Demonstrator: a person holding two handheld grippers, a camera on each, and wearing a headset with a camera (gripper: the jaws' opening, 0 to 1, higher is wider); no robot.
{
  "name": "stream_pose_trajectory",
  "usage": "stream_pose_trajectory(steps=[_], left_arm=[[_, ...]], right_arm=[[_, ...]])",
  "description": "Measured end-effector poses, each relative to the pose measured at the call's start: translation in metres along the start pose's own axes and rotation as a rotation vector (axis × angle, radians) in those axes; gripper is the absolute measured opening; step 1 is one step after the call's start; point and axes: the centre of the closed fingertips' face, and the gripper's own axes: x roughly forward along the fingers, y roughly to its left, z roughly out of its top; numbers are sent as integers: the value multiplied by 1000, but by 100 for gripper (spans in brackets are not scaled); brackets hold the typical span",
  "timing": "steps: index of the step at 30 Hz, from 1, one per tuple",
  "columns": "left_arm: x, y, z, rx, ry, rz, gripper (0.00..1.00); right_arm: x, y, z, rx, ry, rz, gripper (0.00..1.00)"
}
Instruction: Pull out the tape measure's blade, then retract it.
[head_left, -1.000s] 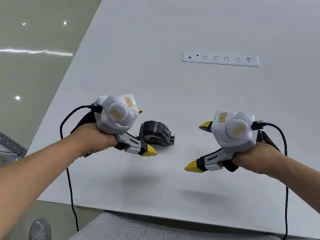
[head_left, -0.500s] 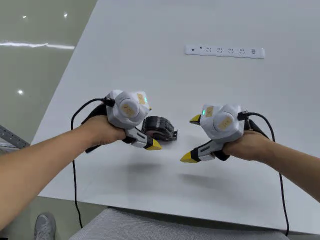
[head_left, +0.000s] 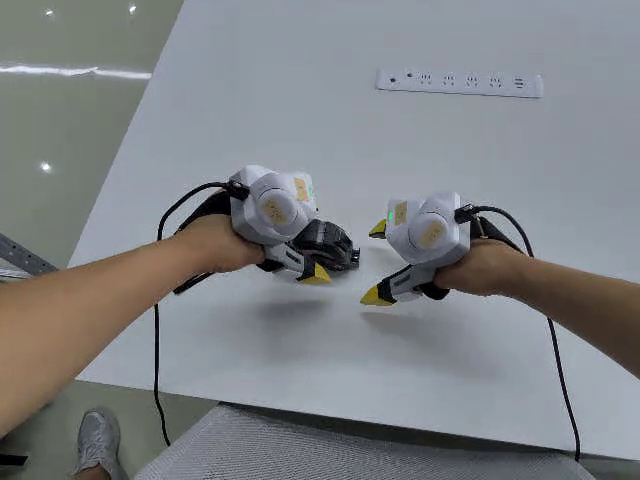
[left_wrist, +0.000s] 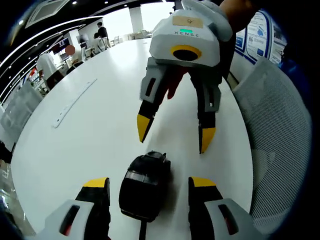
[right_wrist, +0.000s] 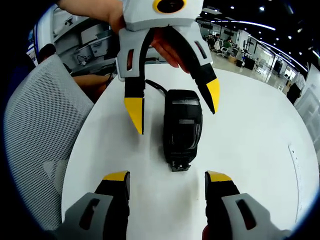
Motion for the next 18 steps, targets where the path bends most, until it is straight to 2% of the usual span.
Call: stream_pose_trajectory(steps=[7, 9, 18], left_arm=[[1, -1, 1, 89, 20, -5, 54], [1, -3, 0, 99, 27, -12, 53], [13, 5, -8, 129, 38, -33, 47]], right_arm=[[7, -6, 1, -33, 2, 7, 50], [9, -8, 3, -44, 2, 7, 48], [20, -12, 5, -62, 5, 24, 41]])
